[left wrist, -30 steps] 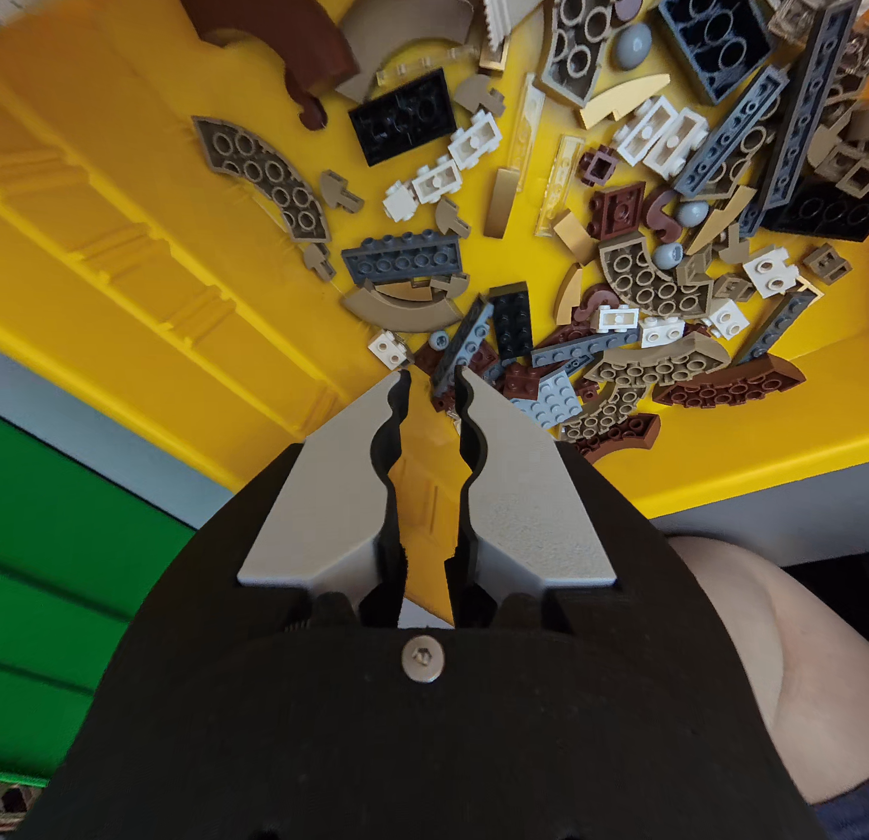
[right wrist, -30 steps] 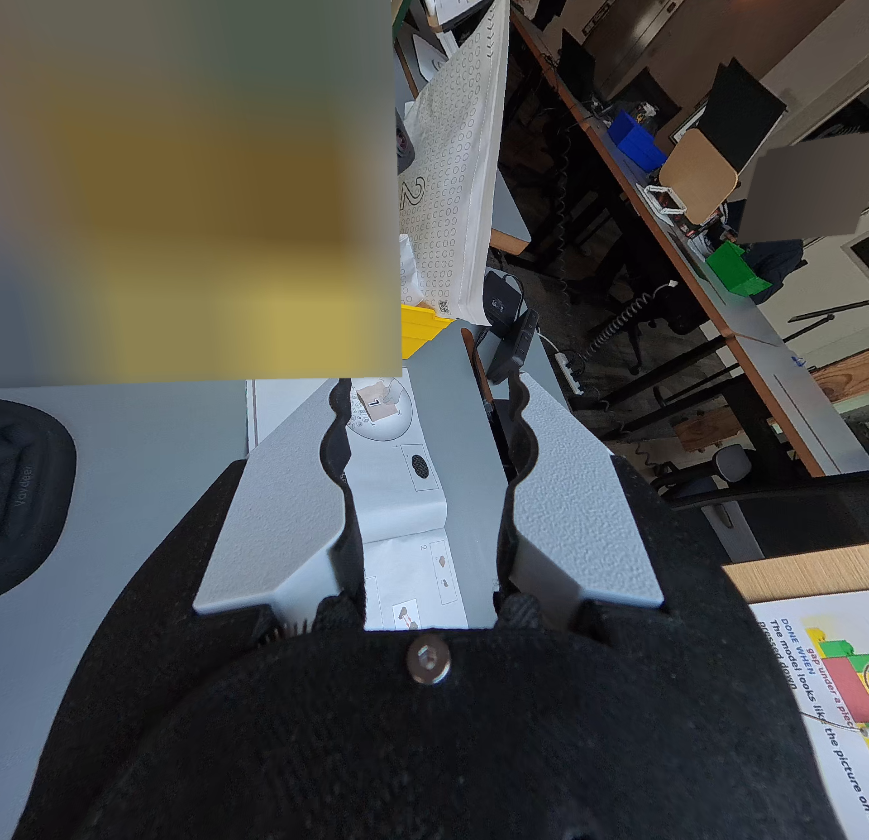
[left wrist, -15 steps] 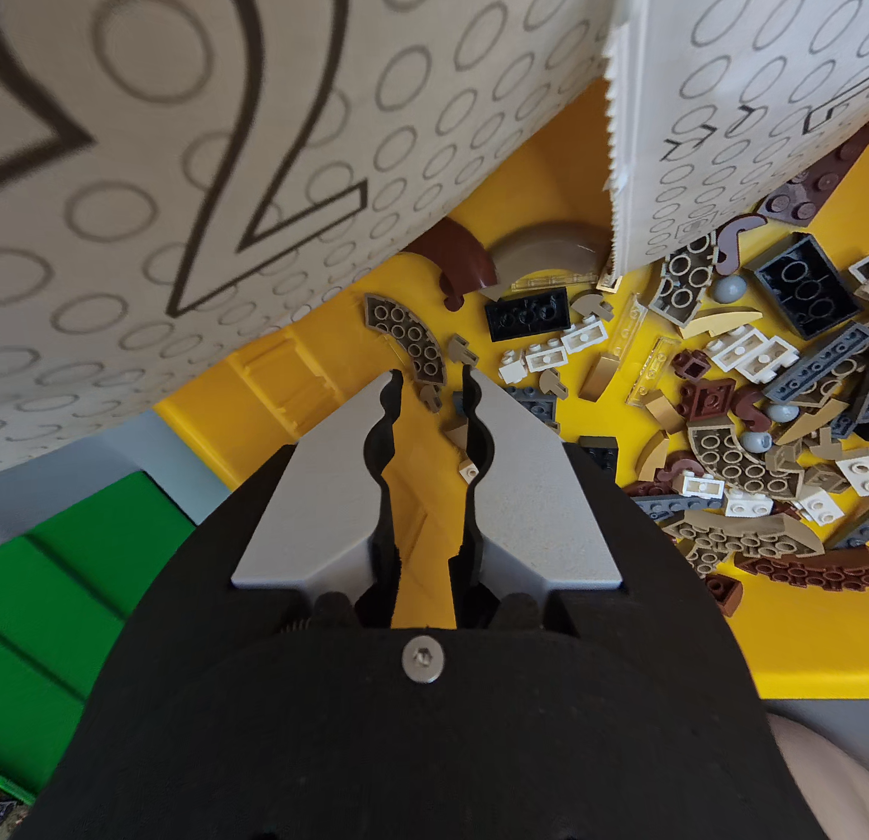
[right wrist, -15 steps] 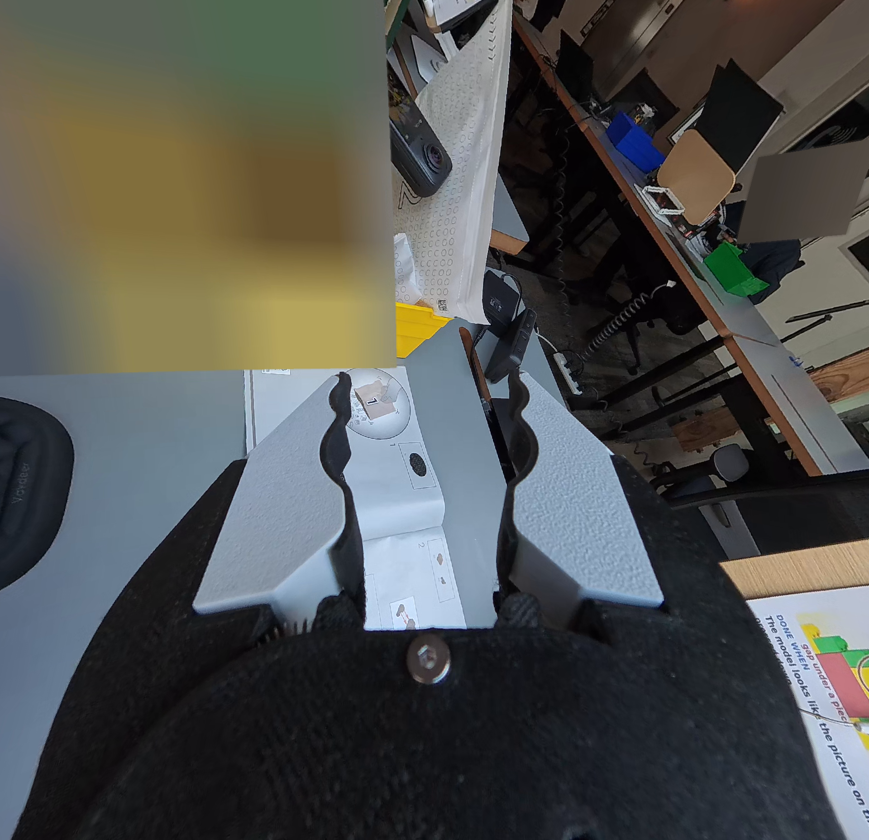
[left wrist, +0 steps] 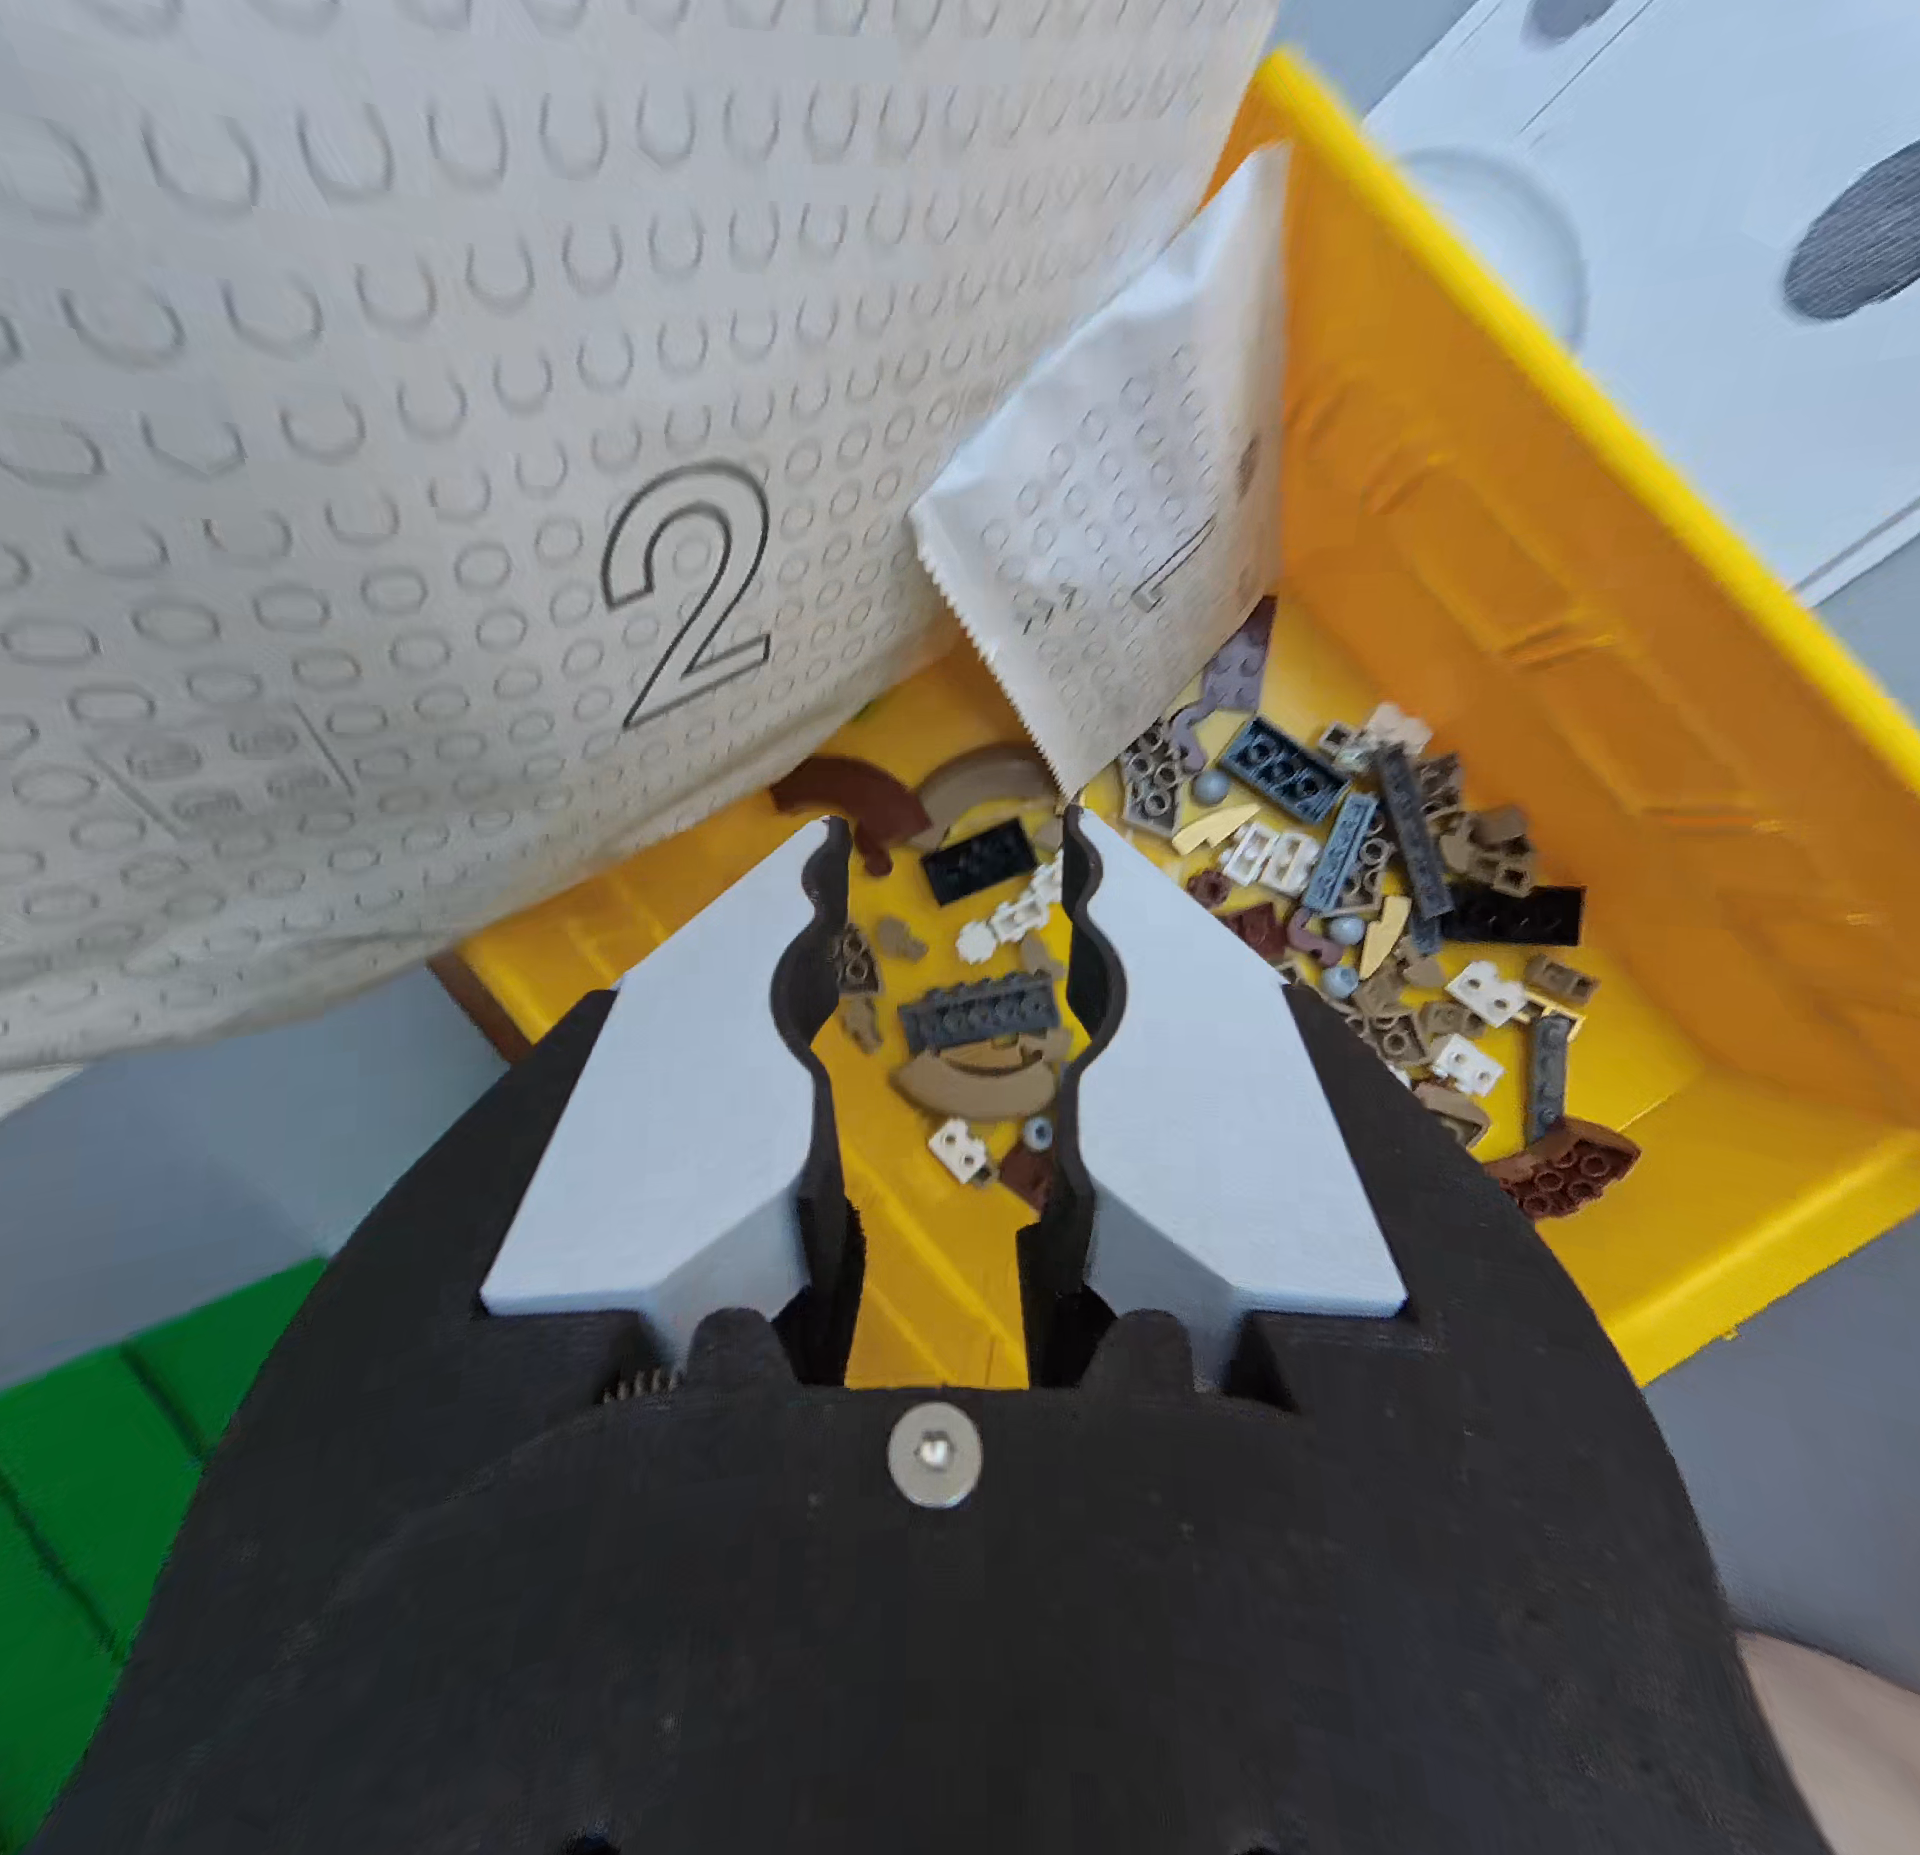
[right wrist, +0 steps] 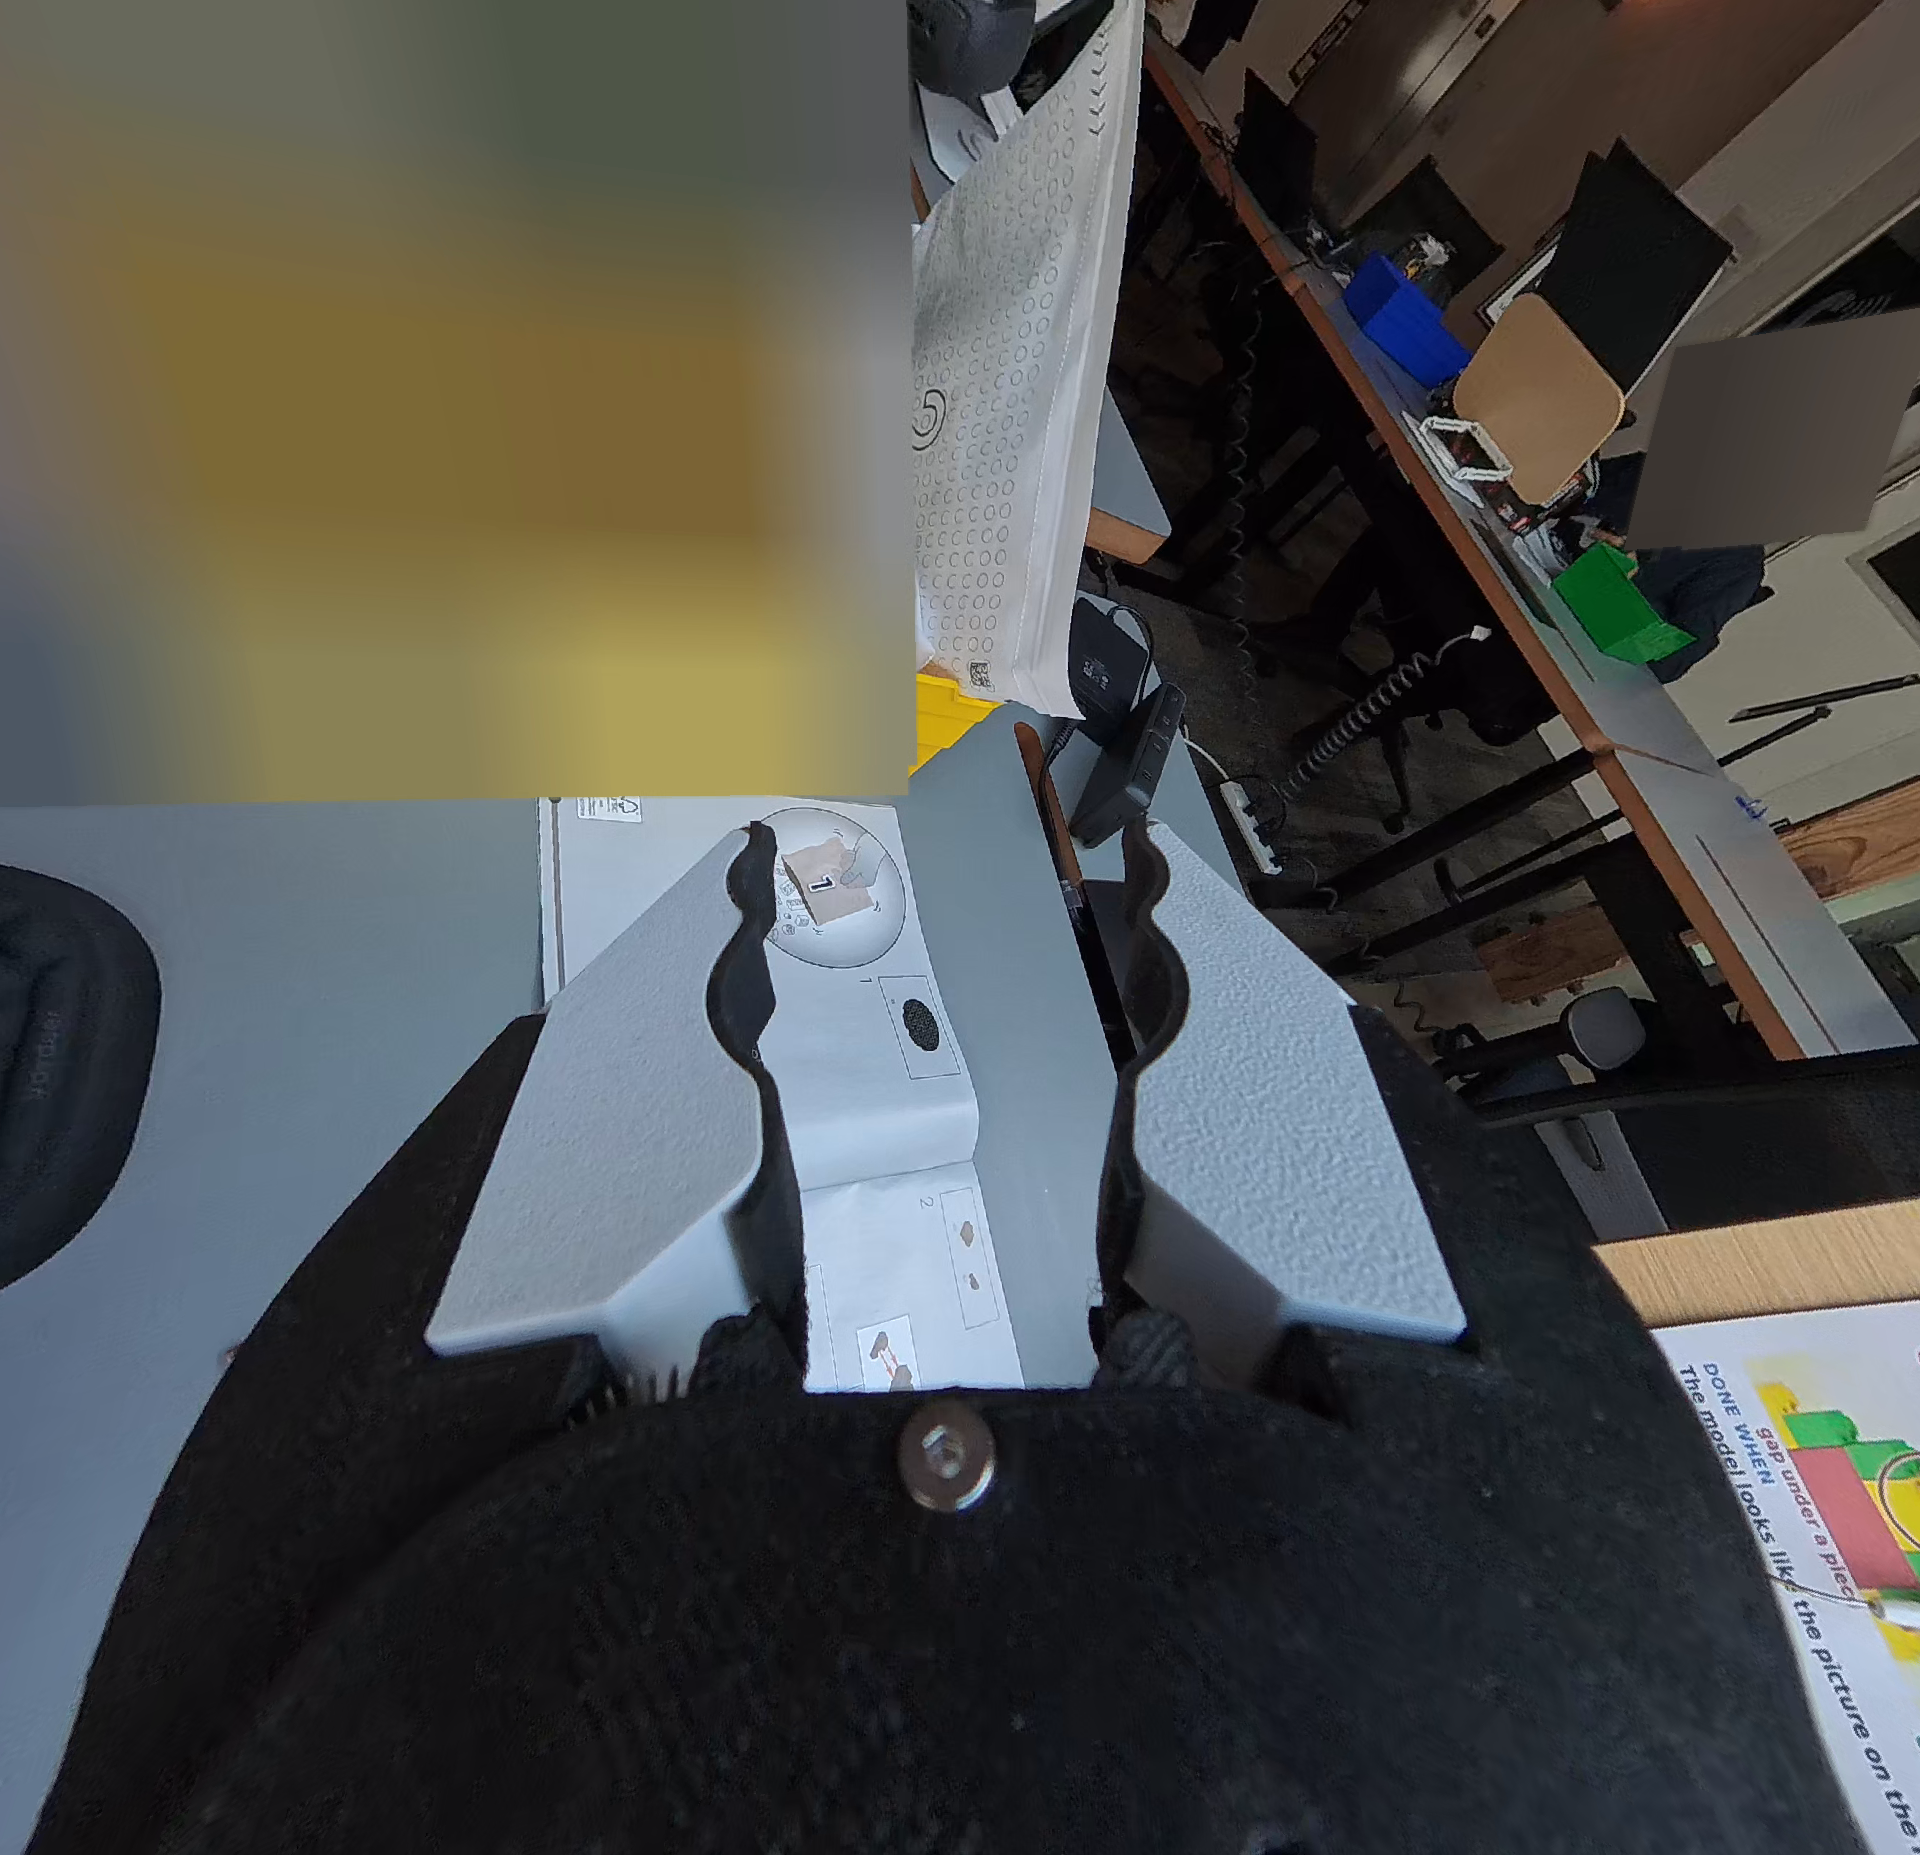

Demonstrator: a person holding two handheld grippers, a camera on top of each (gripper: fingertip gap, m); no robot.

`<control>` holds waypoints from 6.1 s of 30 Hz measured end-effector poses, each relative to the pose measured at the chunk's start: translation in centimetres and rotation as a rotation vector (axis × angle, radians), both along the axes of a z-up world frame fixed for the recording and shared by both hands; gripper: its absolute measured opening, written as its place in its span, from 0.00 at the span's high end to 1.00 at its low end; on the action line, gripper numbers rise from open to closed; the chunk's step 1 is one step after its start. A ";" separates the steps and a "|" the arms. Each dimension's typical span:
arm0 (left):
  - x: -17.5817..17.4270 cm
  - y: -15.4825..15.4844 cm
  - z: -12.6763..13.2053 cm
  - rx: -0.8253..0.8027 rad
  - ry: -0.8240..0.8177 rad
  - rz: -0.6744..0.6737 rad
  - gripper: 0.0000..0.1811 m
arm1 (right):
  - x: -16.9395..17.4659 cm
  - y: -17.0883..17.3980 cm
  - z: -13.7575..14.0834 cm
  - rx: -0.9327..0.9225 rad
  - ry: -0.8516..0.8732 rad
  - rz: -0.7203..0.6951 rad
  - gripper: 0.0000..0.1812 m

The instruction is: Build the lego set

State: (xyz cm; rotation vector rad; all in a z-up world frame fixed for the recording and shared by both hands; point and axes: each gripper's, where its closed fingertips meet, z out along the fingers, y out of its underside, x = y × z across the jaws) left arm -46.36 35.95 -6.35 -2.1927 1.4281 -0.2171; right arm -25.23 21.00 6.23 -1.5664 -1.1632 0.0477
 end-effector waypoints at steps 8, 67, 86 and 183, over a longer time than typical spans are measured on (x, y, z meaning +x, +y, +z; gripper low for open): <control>2.7 0.4 -3.1 -0.045 0.005 -0.082 0.77 | 0.0 -1.3 1.6 0.057 -0.009 0.014 0.63; 15.1 -19.6 15.2 0.291 -0.843 -0.691 0.93 | -4.2 -5.3 0.9 -0.352 0.631 0.269 0.97; 16.9 -20.5 10.8 0.019 -0.642 -0.714 1.00 | -5.3 -4.8 -0.6 -0.268 -0.301 0.259 0.87; 18.6 -28.6 12.3 0.349 -0.619 -0.977 1.00 | -3.4 -13.1 0.1 -0.701 0.340 0.429 0.99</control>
